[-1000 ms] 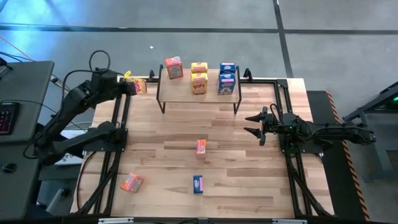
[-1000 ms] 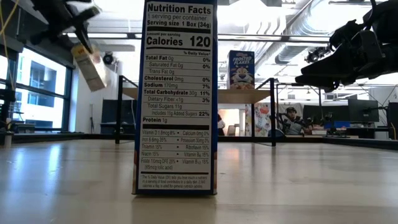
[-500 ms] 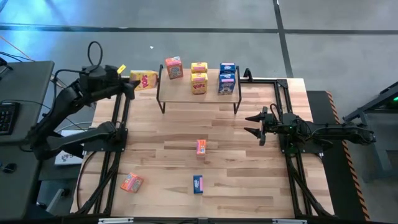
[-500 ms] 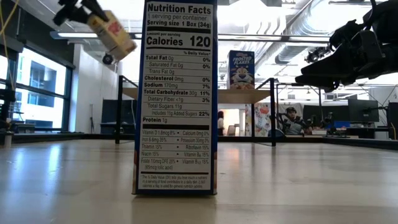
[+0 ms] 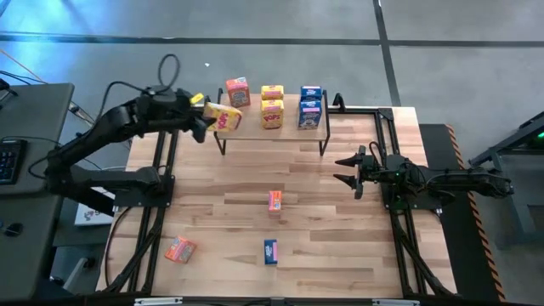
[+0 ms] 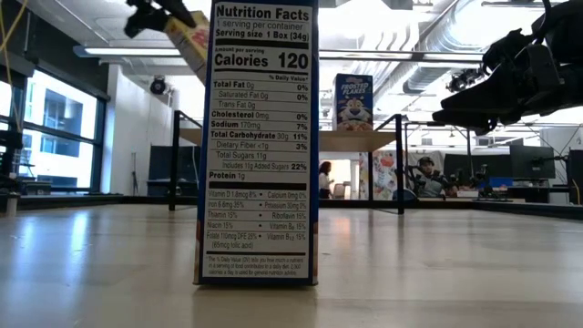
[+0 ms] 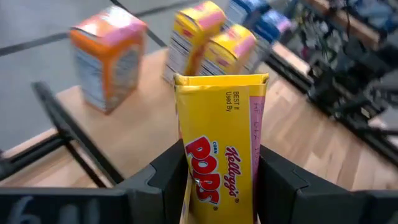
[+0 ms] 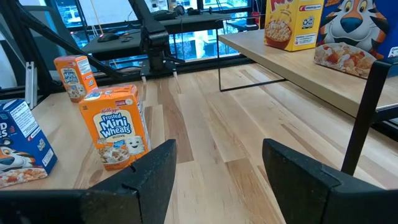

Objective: Stack cereal on shelf
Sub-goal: Put the yellow cereal box on the shelf aligned with the other yellow cereal boxes

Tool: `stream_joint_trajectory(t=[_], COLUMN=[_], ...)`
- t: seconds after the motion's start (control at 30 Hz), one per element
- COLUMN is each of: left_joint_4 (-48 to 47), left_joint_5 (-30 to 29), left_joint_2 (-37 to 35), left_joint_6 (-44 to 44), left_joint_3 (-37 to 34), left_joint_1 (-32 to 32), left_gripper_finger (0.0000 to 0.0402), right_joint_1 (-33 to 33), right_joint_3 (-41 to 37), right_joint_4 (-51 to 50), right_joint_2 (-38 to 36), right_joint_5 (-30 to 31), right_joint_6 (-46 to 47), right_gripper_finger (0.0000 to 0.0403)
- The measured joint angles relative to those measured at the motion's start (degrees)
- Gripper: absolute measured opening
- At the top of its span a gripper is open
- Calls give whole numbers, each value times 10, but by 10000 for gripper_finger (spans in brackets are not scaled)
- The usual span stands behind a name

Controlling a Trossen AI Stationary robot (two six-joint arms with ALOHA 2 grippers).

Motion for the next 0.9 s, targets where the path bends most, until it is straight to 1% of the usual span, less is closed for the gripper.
stream_joint_trajectory(t=[0.23, 0.37, 0.53, 0.63, 0.9], left_joint_4=[0, -1, -2, -19, -67], left_joint_5=[0, 0, -1, -2, -6], left_joint_2=[93, 149, 219, 255, 334], left_joint_6=[61, 102, 178, 214, 274], left_joint_3=[39, 69, 109, 140, 222], left_joint_1=[-65, -87, -105, -112, -122], left_gripper_finger=[140, 140, 140, 140, 140], right_joint_1=[0, 0, 0, 0, 0], right_joint_3=[0, 0, 0, 0, 0], right_joint_4=[0, 0, 0, 0, 0], right_joint_2=[0, 0, 0, 0, 0], right_joint_5=[0, 0, 0, 0, 0], right_joint_6=[0, 0, 0, 0, 0], right_gripper_finger=[232, 232, 232, 232, 232])
